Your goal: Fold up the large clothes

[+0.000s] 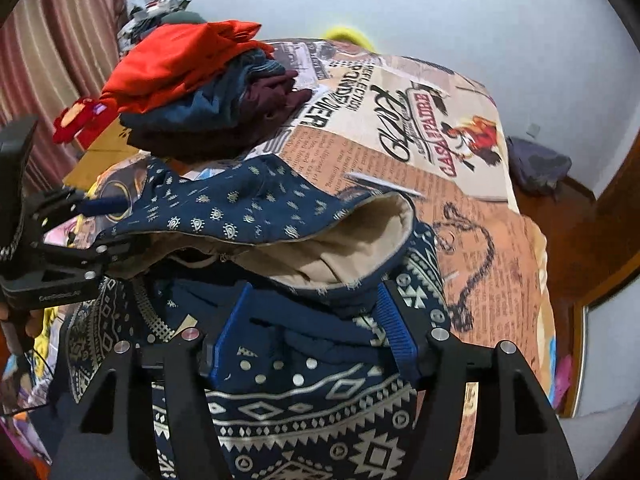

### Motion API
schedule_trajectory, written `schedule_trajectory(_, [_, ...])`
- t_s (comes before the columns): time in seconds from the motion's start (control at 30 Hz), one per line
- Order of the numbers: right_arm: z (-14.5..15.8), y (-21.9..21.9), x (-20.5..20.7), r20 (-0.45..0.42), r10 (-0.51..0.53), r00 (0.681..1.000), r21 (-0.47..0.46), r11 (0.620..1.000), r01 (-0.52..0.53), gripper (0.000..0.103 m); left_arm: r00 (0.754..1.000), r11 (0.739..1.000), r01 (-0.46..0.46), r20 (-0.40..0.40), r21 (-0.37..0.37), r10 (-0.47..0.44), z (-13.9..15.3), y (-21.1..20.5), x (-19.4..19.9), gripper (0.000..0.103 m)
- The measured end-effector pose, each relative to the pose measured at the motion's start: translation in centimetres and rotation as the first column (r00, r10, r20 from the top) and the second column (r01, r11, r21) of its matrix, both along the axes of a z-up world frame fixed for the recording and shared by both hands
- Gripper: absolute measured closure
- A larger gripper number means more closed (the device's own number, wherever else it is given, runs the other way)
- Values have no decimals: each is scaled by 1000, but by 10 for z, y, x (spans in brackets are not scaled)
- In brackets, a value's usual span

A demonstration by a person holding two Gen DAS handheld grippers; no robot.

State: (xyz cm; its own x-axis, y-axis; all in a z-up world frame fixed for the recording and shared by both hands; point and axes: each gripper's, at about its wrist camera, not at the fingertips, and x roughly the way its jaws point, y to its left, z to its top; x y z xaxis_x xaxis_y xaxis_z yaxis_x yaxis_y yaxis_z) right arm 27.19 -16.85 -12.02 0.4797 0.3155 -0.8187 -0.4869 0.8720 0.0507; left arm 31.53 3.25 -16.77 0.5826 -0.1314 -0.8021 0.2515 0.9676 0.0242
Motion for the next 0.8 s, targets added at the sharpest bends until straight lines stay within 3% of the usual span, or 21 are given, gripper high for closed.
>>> schedule_trajectory(0.27, [-5,23,15,-33,90,995,2,996,-90,42,997,996,70,-19,-47,-71,-7,-30,41,46])
schedule_trajectory(0.4, [-5,32,27,0,96,995,-38,995,-96,42,996,982,81,-23,-172,-86,3,-20,57,81])
schedule_trajectory(0.5, [-6,37,42,7,95,995,-45,994,-95,42,995,963,95,-18,-254,-103,13,-11,64,91])
schedule_trajectory(0.7, [-8,44,74,18,71,997,-61,996,-70,42,987,948,161,52,-274,-153,31,-6,52,92])
schedule_trajectory(0.8, [-10,42,85,-8,61,998,3,998,-61,42,983,943,181,74,-278,-167,37,-4,40,92])
